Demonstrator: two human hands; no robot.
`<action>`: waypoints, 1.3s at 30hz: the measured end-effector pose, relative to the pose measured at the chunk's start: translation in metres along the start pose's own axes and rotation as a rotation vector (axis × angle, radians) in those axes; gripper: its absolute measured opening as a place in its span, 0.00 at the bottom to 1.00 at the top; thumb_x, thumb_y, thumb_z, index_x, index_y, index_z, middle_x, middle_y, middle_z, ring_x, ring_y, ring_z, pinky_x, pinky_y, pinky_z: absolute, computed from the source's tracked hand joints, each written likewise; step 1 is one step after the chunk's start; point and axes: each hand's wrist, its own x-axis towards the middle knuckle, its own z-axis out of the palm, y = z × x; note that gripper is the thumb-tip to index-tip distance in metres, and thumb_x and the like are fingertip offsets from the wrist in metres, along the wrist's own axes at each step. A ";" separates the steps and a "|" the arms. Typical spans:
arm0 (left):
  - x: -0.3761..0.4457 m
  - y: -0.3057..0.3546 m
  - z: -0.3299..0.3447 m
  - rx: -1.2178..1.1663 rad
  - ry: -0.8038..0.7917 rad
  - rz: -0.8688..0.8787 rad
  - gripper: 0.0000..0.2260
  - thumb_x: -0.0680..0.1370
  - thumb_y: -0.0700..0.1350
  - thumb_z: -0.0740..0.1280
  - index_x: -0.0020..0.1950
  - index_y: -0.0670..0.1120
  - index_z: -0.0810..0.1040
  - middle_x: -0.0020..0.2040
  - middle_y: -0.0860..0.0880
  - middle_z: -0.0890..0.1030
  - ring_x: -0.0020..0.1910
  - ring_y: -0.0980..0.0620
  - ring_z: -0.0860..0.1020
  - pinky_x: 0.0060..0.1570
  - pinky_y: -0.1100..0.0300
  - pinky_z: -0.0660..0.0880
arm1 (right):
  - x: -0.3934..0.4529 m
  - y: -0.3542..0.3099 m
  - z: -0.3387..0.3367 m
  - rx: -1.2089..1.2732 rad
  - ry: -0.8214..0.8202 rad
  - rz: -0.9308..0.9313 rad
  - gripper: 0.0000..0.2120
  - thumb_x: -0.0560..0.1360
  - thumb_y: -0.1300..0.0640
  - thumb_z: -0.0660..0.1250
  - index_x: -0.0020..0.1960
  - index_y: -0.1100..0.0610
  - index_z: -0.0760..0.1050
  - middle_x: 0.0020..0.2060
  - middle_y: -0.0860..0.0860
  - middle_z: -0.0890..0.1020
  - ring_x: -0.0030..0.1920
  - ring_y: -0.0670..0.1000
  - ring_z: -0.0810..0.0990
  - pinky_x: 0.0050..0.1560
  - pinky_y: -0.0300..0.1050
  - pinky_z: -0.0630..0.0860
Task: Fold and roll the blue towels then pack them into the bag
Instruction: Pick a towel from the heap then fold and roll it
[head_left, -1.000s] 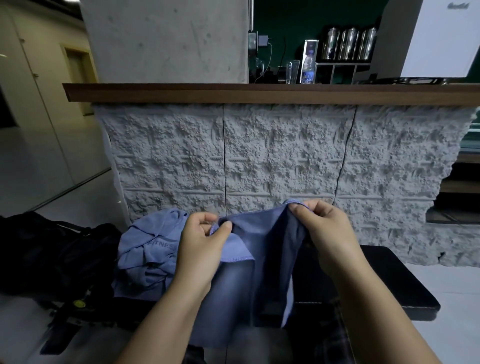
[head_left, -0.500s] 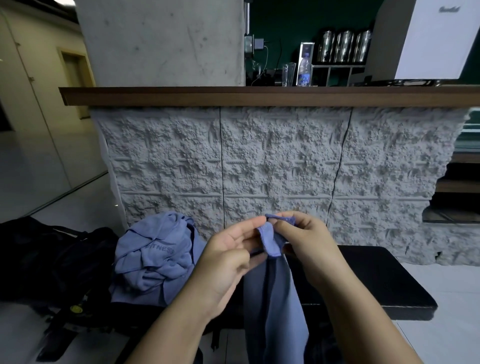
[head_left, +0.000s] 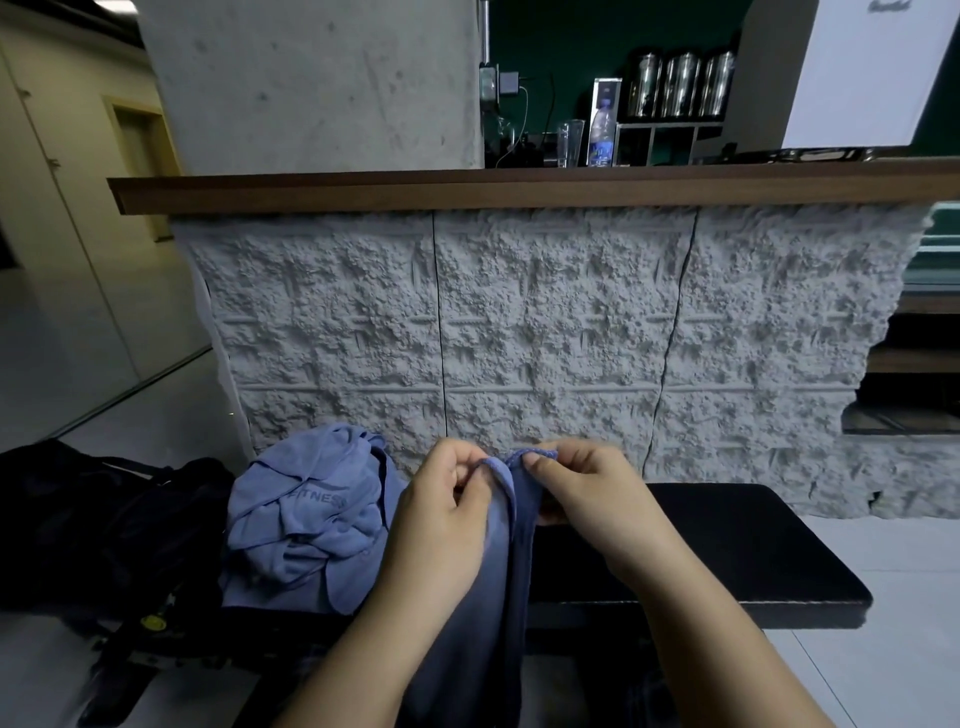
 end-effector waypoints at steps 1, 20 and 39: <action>0.000 0.000 0.001 -0.003 -0.014 0.004 0.05 0.75 0.47 0.64 0.41 0.56 0.73 0.34 0.48 0.77 0.31 0.52 0.73 0.35 0.48 0.70 | 0.000 0.000 0.000 0.003 0.005 0.001 0.10 0.78 0.64 0.62 0.43 0.64 0.80 0.34 0.56 0.81 0.35 0.49 0.78 0.34 0.38 0.78; -0.001 0.000 -0.001 0.073 0.046 0.013 0.07 0.74 0.44 0.69 0.38 0.51 0.73 0.28 0.52 0.74 0.26 0.57 0.69 0.30 0.50 0.70 | -0.006 -0.003 0.002 -0.181 -0.226 -0.088 0.14 0.82 0.58 0.56 0.50 0.59 0.80 0.47 0.61 0.83 0.45 0.50 0.80 0.51 0.50 0.79; 0.039 -0.039 -0.063 0.572 -0.145 0.141 0.09 0.69 0.55 0.72 0.39 0.57 0.72 0.27 0.53 0.73 0.29 0.56 0.69 0.32 0.57 0.66 | 0.022 -0.002 -0.038 -0.185 0.377 -0.266 0.12 0.80 0.59 0.60 0.42 0.56 0.80 0.35 0.46 0.82 0.39 0.44 0.77 0.46 0.43 0.73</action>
